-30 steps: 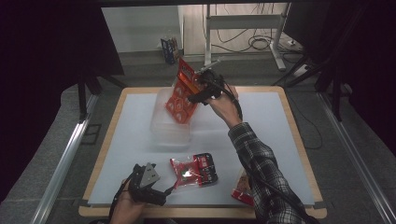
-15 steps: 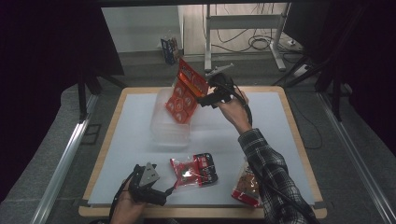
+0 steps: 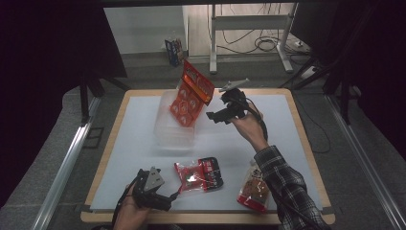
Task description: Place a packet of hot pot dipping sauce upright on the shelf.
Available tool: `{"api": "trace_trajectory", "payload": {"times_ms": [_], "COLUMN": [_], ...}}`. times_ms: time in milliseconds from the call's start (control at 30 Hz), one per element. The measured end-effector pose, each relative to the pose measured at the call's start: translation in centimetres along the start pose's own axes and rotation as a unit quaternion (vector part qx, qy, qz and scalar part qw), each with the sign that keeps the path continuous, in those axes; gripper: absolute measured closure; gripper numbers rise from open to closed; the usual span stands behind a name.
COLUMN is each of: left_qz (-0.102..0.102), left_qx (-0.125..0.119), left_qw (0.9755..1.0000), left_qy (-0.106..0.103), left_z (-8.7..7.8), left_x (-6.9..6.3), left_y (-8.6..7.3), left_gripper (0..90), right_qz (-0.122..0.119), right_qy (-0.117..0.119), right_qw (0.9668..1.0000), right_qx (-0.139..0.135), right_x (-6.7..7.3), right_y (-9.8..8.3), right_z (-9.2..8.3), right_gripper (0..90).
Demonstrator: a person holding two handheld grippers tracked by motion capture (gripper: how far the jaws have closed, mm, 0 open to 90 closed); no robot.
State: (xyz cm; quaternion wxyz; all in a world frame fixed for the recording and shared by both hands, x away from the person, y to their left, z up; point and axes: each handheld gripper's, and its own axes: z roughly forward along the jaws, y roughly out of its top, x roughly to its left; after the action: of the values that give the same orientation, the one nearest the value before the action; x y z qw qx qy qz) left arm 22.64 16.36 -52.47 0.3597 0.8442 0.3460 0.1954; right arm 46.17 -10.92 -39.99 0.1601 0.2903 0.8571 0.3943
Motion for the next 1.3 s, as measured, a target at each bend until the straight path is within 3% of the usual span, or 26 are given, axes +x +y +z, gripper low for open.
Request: {"api": "trace_trajectory", "payload": {"times_ms": [267, 400, 533, 700, 1167, 1300], "left_qz": [0.003, 0.018, 0.019, 0.022, 0.011, -0.005], "left_qx": [0.003, 0.006, -0.015, -0.022, -0.035, -0.017], "left_qw": [1.0, 0.9997, 0.9997, 0.9995, 0.9991, 0.9995], "left_qy": [0.005, 0.016, -0.002, -0.003, -0.022, -0.027], "left_z": [0.1, 0.2, 0.0, -0.1, -0.1, 0.0], "left_x": [0.0, -0.2, -0.2, 0.0, 0.3, 0.3], "left_y": [0.0, -0.1, -0.1, -0.2, -0.3, -0.2], "left_gripper": [1.6, 1.6, 1.1, 0.9, 2.8, 2.3], "right_qz": [-0.005, -0.009, -0.009, -0.007, -0.015, -0.013], "right_qy": [0.005, 0.016, 0.024, 0.032, 0.034, 0.033], "right_qw": [1.0, 0.9998, 0.9997, 0.9994, 0.9992, 0.9992], "right_qx": [-0.001, 0.004, 0.003, -0.007, -0.017, -0.018], "right_x": [0.9, 1.4, 1.8, 2.1, 3.4, 3.9], "right_y": [-2.1, -3.5, -4.9, -6.3, -8.1, -9.1], "right_z": [-1.0, -1.3, -1.6, -2.1, -3.9, -4.5], "right_gripper": [0.0, 0.0, 0.0, 0.0, 0.0, 0.0]}}
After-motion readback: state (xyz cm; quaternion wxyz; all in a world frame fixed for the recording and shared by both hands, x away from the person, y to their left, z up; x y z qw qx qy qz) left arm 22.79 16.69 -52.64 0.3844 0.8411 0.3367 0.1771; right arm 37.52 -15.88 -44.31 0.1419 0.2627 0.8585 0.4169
